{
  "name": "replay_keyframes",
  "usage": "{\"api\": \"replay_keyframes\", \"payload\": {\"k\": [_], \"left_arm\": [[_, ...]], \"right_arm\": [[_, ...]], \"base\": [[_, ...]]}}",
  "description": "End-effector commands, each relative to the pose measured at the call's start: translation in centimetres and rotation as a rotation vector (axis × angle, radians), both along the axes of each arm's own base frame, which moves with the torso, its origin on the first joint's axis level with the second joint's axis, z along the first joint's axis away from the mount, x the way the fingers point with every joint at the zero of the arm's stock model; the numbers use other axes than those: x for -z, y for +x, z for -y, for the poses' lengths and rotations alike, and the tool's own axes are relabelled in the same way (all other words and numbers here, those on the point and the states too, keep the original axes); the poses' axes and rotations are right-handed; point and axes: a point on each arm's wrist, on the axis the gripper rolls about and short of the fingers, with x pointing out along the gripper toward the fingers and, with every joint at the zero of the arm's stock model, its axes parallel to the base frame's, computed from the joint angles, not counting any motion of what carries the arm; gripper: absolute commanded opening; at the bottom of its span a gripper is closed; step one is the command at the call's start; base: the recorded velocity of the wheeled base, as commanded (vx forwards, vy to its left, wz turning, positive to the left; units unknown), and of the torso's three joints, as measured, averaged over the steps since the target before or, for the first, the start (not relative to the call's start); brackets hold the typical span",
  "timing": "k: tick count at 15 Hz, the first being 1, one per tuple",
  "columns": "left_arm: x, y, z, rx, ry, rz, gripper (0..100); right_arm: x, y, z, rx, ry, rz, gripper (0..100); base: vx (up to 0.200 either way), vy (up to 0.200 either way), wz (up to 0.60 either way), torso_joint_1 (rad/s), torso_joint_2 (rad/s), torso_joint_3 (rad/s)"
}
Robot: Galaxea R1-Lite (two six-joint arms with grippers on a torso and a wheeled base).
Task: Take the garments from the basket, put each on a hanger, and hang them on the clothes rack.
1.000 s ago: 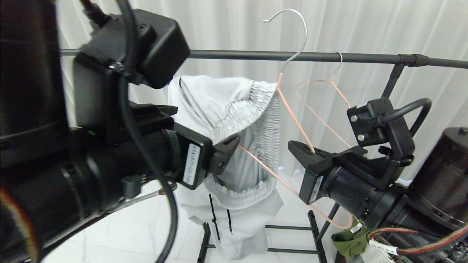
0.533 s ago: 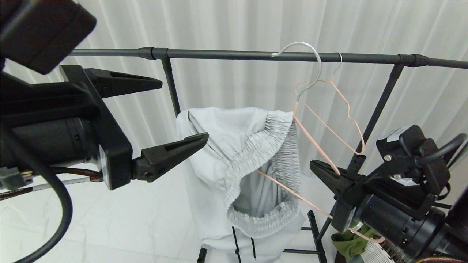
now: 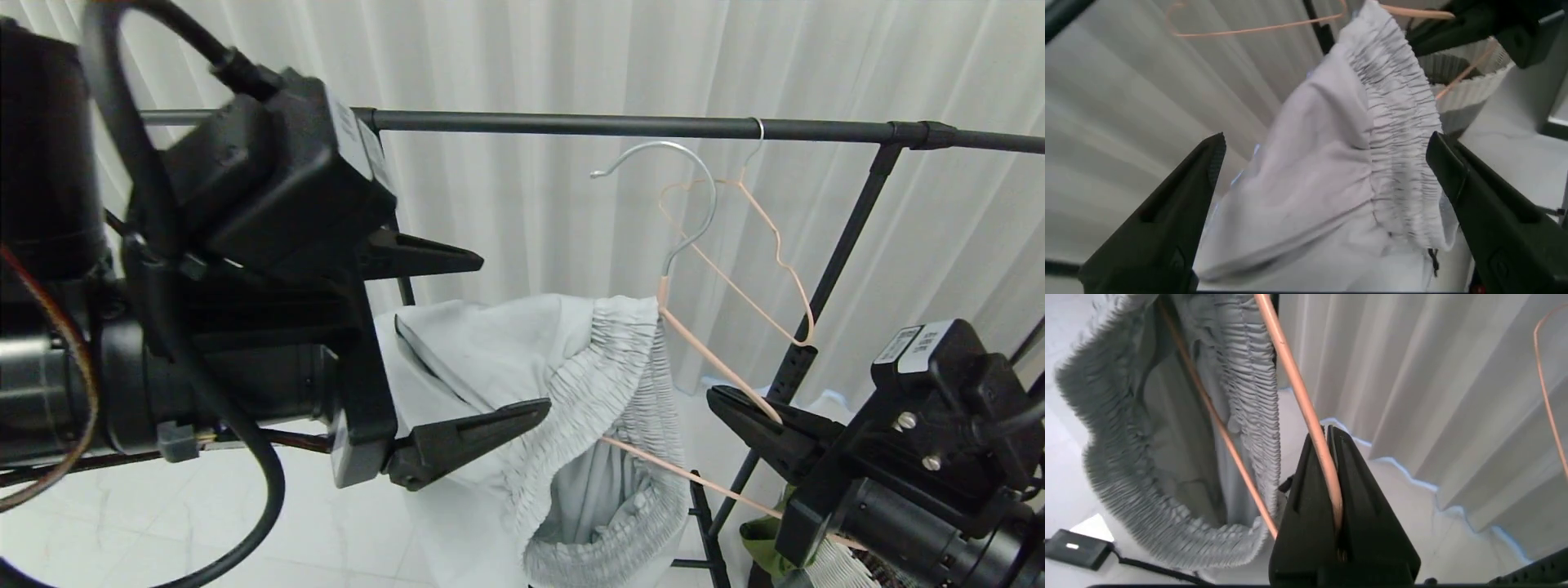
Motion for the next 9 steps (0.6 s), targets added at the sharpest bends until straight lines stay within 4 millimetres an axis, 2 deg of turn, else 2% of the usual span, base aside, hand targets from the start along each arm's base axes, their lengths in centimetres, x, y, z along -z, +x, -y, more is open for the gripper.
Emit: {"api": "replay_keyframes", "payload": {"k": [1, 4, 9], "left_arm": [[1.4, 1.6, 1.0, 0.014, 0.035, -0.046, 100], [2.1, 3.2, 0.6, 0.004, 0.032, -0.069, 100], [3.2, 3.7, 0.9, 0.055, 0.038, -0.123, 100]], "right_arm": [[0.1, -0.1, 0.0, -0.014, -0.011, 0.004, 0], [0.2, -0.4, 0.2, -0.025, -0.020, 0.011, 0], [0.1, -1.0, -0.1, -0.059, -0.028, 0.029, 0]], "base": [[0.000, 0.000, 0.00, 0.000, 0.00, 0.000], [0.000, 0.000, 0.00, 0.000, 0.00, 0.000], [0.000, 0.000, 0.00, 0.000, 0.00, 0.000]]}}
